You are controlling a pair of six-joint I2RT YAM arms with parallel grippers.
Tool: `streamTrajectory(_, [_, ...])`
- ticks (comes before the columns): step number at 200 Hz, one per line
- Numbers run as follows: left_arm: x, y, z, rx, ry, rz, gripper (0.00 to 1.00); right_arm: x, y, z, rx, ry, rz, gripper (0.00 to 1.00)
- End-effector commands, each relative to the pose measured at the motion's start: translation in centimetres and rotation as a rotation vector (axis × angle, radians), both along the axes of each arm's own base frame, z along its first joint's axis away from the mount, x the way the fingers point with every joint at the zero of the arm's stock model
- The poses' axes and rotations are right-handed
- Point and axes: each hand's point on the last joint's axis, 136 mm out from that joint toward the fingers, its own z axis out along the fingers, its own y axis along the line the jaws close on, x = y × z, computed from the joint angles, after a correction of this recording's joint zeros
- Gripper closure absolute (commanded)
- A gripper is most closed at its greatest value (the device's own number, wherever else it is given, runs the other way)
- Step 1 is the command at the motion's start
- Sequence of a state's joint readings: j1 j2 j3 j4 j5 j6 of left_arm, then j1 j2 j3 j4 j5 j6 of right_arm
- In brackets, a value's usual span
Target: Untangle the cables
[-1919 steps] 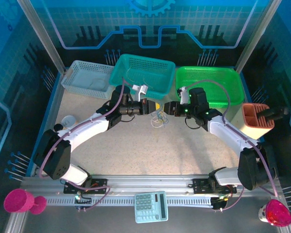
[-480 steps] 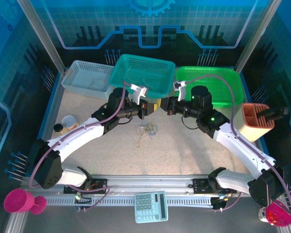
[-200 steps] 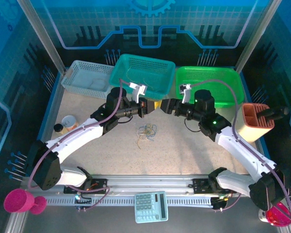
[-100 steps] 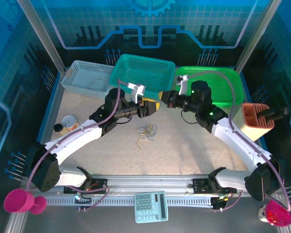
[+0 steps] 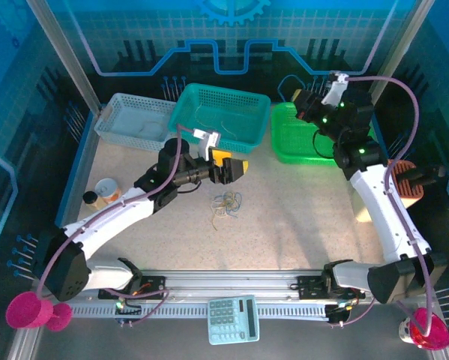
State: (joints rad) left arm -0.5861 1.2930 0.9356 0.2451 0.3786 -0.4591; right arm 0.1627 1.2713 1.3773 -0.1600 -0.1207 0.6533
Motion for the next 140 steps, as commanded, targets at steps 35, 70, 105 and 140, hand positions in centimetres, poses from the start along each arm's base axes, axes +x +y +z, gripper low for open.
streamTrajectory(35, [0.1,1.4,0.3,-0.016,0.004,0.051,0.01,4.0,-6.6,-4.8,-0.039,0.134,-0.250,1.00])
streamTrajectory(70, [0.1,1.4,0.3,-0.022,0.015,0.056,0.01,6.0,-7.4,-10.7,-0.049,0.268,-0.303,0.97])
streamTrajectory(105, [0.1,1.4,0.2,-0.024,0.025,0.060,0.01,7.1,-8.0,-17.0,-0.096,0.405,-0.320,0.48])
streamTrajectory(140, [0.2,1.6,-0.4,-0.009,0.043,0.072,0.01,6.8,-6.9,-18.1,-0.103,0.439,-0.249,0.36])
